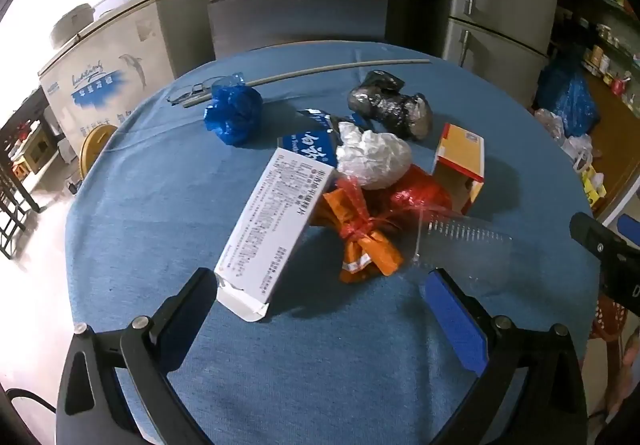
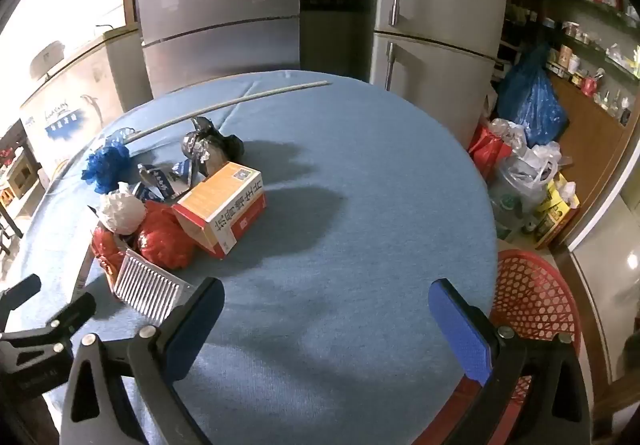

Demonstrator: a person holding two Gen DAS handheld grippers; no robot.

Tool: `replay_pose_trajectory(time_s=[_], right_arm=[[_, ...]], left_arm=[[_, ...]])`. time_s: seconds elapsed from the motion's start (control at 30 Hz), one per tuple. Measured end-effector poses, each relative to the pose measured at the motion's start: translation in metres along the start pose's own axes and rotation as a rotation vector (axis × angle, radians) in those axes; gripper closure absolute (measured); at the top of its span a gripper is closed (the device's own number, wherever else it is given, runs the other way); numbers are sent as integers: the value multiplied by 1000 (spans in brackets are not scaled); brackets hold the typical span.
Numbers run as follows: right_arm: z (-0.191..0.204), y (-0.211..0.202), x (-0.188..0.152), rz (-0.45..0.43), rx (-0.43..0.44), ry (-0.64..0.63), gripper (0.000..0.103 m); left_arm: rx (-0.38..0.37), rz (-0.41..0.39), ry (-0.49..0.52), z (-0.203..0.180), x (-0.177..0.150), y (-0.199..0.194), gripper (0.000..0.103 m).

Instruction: Collect trash

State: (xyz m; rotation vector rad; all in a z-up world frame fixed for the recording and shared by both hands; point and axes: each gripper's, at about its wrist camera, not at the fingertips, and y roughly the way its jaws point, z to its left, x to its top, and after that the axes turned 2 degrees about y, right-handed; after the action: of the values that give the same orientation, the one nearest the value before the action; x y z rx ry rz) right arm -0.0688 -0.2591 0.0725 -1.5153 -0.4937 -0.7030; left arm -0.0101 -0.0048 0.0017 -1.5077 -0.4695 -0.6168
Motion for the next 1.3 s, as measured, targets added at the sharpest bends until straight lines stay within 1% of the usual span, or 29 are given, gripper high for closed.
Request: replay_pose_trajectory(time_s=[0.2,0.4,0.97,1.3], right_arm=[[0,5,1,7,8,8,0],[2,2,2,2,6,7,0],[-1,-2,0,-1,10,11,0],[-3,-11,-6,-18,-15,24,0]], left_arm=[[7,-13,-10,0,0,-1,0],[4,-9,-25,5,0,0,0],[3,-13,-15,0,-2,1,0],[2,-15,-16,-1,-2,0,0]])
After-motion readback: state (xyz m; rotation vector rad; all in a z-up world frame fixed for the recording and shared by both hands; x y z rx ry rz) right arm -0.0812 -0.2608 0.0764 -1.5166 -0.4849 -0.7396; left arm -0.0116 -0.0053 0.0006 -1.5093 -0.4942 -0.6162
